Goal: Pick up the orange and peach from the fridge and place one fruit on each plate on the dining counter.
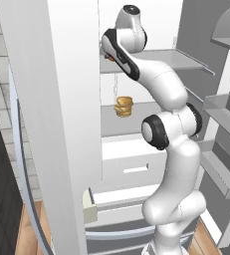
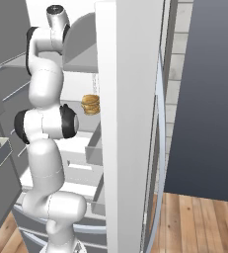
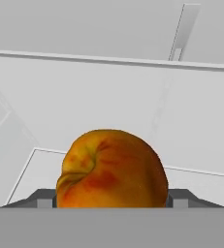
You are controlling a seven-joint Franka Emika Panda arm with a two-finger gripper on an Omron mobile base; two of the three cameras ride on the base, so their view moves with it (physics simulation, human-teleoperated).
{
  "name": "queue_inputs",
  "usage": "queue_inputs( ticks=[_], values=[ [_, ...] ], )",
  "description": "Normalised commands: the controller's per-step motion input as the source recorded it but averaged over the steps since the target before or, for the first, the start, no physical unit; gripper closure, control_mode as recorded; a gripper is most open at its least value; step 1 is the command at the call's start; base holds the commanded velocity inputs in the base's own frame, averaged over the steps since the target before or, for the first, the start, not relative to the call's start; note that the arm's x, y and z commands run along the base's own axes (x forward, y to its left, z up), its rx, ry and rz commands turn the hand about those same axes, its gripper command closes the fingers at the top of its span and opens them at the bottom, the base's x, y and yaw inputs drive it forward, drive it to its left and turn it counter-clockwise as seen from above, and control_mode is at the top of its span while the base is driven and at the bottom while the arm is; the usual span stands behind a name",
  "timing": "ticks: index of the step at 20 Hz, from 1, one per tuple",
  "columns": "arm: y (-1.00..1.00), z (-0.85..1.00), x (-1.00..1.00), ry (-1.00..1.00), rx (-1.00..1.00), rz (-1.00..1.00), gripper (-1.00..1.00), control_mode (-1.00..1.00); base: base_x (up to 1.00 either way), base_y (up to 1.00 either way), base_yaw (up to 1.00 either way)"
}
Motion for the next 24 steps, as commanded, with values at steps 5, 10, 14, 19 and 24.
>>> queue_inputs(
  ticks=[5,10,14,19,24],
  values=[
    [0.00,0.00,0.00,0.04,0.00,0.00,1.00,-1.00,0.00,0.00,0.00],
    [-0.04,0.00,-0.37,-0.03,0.00,0.00,1.00,-1.00,0.00,0.00,0.00],
    [-0.16,0.00,-0.98,-0.16,0.05,0.00,1.00,-1.00,0.00,0.00,0.00],
    [-0.11,-0.01,-0.95,-0.19,0.05,0.00,1.00,-1.00,0.00,0.00,0.00],
    [-0.09,-0.16,-0.74,-0.20,0.02,0.00,1.00,-1.00,0.00,0.00,0.00]
  ],
)
